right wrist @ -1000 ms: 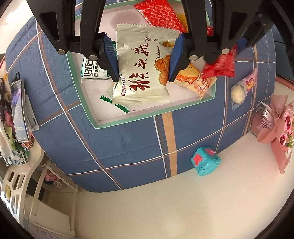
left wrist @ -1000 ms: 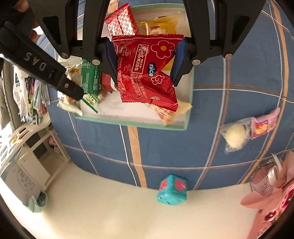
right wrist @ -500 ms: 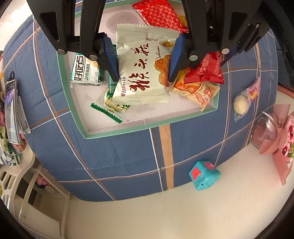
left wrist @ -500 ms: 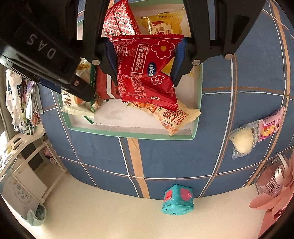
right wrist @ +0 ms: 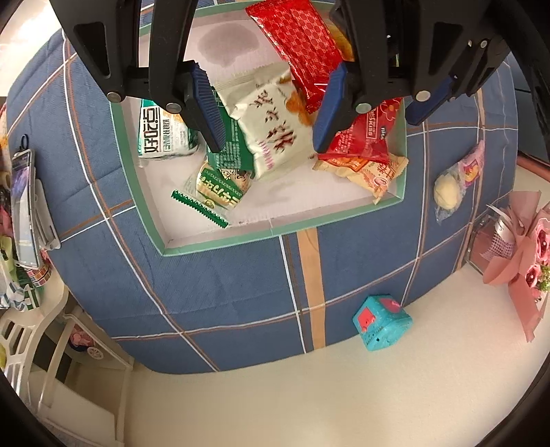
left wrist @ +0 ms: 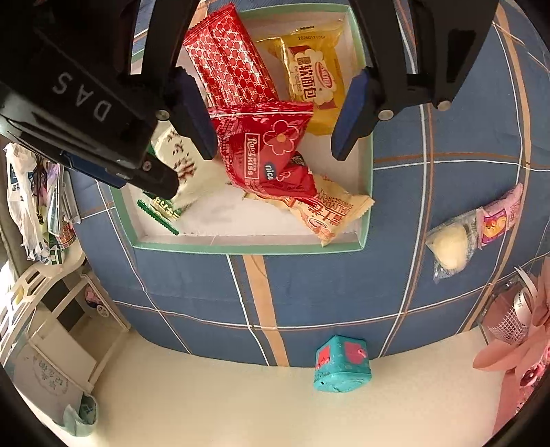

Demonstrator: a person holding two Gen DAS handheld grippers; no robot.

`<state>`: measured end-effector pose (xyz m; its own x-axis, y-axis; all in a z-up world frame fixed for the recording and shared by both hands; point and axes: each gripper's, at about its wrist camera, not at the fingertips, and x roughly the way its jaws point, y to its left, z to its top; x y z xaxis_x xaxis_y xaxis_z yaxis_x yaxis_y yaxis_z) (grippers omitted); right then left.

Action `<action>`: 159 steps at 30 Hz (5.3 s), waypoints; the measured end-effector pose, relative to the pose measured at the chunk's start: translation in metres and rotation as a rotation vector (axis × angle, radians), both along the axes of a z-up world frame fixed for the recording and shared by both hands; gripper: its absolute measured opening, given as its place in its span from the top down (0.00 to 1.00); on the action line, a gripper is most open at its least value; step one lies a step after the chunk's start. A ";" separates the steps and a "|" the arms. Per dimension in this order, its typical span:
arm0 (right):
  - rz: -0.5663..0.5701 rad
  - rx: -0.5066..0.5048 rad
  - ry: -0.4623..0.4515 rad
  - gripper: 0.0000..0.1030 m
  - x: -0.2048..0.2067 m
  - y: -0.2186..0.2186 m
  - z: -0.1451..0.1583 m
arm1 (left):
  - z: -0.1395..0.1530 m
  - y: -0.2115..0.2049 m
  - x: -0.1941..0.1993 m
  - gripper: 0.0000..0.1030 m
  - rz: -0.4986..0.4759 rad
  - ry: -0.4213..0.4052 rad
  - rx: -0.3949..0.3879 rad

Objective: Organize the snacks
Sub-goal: 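Withdraw both grippers from the tray toward the Swiss roll and bun, then grasp the pink Swiss roll pack with the left gripper while the right grasps the clear-wrapped bun, then carry both snacks over the tray and open both grippers to drop them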

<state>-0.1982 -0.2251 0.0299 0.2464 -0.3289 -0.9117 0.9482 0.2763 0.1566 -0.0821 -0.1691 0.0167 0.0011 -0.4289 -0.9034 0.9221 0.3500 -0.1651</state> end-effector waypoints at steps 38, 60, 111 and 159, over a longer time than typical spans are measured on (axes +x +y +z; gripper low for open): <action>0.130 -0.048 0.043 0.10 0.055 0.023 -0.005 | 0.008 0.074 0.139 0.07 0.455 -0.011 -0.051; 0.225 -0.102 0.054 0.00 0.113 0.045 -0.002 | 0.012 0.108 0.202 0.06 0.564 -0.041 -0.081; 0.585 -0.093 0.110 0.10 0.324 0.010 -0.076 | -0.082 0.095 0.349 0.06 0.623 -0.020 0.133; 0.450 -0.053 -0.011 0.50 0.182 0.082 -0.028 | 0.005 0.098 0.212 0.61 0.420 0.103 -0.065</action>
<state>-0.0158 -0.1433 0.0022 0.3856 -0.2325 -0.8929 0.7299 0.6688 0.1411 0.1298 -0.0711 0.0220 0.0985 -0.4669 -0.8788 0.6796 0.6767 -0.2834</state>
